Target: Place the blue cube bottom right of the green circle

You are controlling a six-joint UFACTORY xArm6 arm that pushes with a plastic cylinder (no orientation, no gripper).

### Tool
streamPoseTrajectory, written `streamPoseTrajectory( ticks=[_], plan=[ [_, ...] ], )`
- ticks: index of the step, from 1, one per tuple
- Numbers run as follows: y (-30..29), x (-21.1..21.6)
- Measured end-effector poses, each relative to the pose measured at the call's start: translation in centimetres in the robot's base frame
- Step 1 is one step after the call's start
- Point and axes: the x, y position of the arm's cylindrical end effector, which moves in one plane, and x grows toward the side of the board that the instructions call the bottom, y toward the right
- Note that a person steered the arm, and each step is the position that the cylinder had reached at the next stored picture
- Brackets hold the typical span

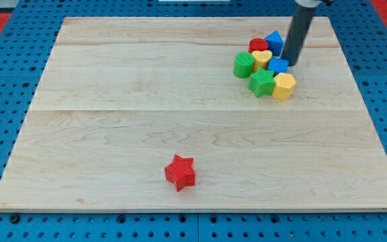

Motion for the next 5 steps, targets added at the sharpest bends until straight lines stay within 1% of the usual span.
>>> streamPoseTrajectory(
  ticks=[1,2,3,4,5],
  plan=[
    [0.9,0.1],
    [4.8,-0.2],
    [4.7,1.1],
    [2.1,3.5],
    [-1.5,2.5]
  ],
)
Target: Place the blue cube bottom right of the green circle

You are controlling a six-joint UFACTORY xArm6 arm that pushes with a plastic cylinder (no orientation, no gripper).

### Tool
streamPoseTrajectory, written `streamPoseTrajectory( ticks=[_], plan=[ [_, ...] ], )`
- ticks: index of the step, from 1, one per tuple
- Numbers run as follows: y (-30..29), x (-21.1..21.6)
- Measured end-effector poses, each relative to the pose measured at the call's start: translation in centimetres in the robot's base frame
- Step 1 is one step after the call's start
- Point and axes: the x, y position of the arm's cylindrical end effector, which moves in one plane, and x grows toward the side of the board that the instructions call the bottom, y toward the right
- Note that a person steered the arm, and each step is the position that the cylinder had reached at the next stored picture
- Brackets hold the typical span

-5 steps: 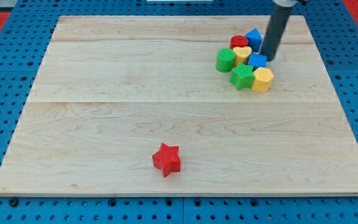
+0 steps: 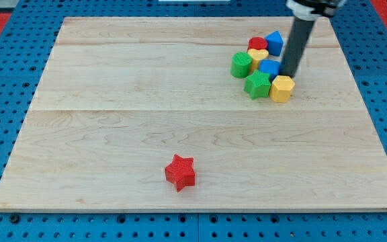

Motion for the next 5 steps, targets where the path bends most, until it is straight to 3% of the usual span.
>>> streamPoseTrajectory(
  ticks=[1,3,4,5],
  plan=[
    [-4.3,-0.8],
    [8.3,-0.8],
    [11.2,2.5],
    [8.7,9.8]
  ],
)
